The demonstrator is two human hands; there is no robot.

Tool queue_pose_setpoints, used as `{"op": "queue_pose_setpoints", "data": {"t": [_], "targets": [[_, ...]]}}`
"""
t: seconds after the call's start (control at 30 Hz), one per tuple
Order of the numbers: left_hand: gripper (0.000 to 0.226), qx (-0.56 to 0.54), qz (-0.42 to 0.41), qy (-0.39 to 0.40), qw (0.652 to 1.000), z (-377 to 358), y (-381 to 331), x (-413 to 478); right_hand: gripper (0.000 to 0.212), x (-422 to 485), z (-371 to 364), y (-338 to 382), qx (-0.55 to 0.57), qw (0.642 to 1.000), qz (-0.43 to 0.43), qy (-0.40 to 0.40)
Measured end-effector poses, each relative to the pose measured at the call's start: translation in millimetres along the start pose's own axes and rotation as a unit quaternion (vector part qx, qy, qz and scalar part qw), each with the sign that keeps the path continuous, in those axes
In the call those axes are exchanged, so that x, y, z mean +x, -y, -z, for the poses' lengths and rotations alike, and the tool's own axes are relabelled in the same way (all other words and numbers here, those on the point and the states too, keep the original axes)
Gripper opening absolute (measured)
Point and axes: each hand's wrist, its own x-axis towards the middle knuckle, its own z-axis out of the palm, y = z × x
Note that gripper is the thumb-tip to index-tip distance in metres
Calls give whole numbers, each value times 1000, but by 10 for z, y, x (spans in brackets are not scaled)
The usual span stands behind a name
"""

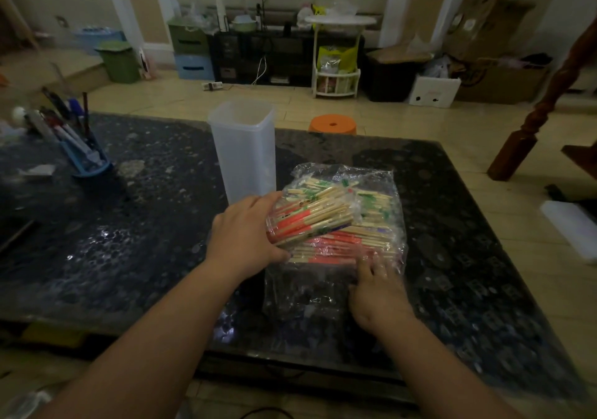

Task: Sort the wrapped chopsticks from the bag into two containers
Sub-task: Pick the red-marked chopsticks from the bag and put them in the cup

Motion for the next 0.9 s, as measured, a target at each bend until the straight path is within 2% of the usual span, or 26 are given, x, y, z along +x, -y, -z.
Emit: {"op": "queue_pose_setpoints", "data": {"t": [0.1, 0.13, 0.23, 0.27, 0.3, 0.47, 0.57, 0.6, 0.63, 0.67, 0.7, 0.77, 0.83, 0.9], "targets": [[110, -3, 0, 1, 1000, 10, -4, -7, 82, 33, -52, 24, 223, 974, 39, -26], [110, -3, -2, 0, 1000, 12, -6, -9, 82, 34, -59, 38, 298, 953, 52, -29], [109, 0, -6, -2, 1000, 5, -1, -5, 73, 64, -130, 85, 522, 851, 43, -26], [109, 1, -7, -1, 1000, 4, -2, -3, 67, 88, -164, 101, 552, 832, 27, -37], [109, 2, -6, 0, 1000, 4, -2, -2, 61, 115, -200, 114, 557, 828, 13, -54], [109, 3, -5, 4, 1000, 2, -12, -7, 28, 80, -172, 157, 459, 871, -34, -170], [109, 8, -6, -1, 1000, -3, -1, -12, 37, 96, -116, 164, 450, 867, -70, -204], [109, 9, -6, -1, 1000, -1, 2, -10, 37, 119, -114, 177, 438, 876, -59, -192], [109, 9, -5, -1, 1000, 1, 3, -6, 30, 135, -119, 183, 396, 901, -32, -174], [109, 8, -4, -1, 1000, 1, 5, -4, 20, 153, -131, 169, 307, 937, 14, -169], [110, 7, -3, -1, 1000, 2, 11, -1, 17, 182, -148, 154, 217, 955, 76, -185], [110, 5, 1, -1, 1000, 1, 25, 4, 38, 243, -171, 113, 76, 966, 174, -175], [109, 4, 5, -2, 1000, -2, 46, 5, 56, 306, -195, 76, 32, 977, 182, -102], [109, 5, 6, -3, 1000, -3, 56, 6, 62, 336, -192, 61, -5, 982, 177, -70]]}}
